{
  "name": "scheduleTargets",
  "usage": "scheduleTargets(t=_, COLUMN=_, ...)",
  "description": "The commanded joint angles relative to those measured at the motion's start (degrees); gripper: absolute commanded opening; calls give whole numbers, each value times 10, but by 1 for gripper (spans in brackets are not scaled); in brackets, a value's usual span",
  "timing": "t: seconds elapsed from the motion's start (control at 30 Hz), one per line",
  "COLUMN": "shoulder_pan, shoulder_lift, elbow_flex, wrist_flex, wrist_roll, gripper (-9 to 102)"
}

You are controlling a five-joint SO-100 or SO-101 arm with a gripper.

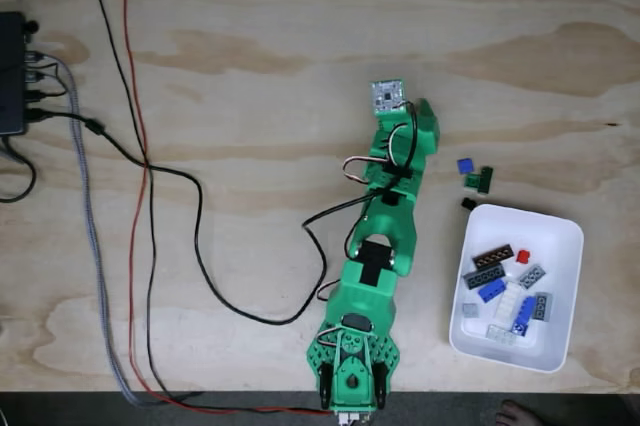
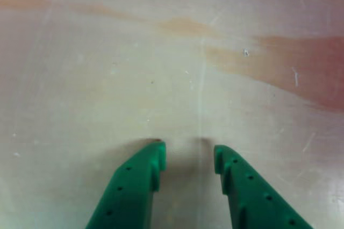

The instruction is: Put all lego bricks in the bin.

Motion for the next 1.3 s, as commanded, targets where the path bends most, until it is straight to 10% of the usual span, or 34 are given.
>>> scheduleTargets(t=0.0, shoulder_pan=-14, shoulder_lift=2, elbow_flex=-12, wrist_flex=-8, wrist_roll=31, gripper=11)
scheduleTargets(t=0.2, shoulder_pan=-43, shoulder_lift=90, elbow_flex=35, wrist_flex=-27, wrist_roll=142, gripper=17)
scheduleTargets(t=0.5, shoulder_pan=-147, shoulder_lift=510, elbow_flex=144, wrist_flex=513, wrist_roll=301, gripper=14)
scheduleTargets(t=0.87, shoulder_pan=-54, shoulder_lift=607, elbow_flex=268, wrist_flex=594, wrist_roll=316, gripper=16)
scheduleTargets(t=1.27, shoulder_pan=-19, shoulder_lift=520, elbow_flex=332, wrist_flex=487, wrist_roll=295, gripper=13)
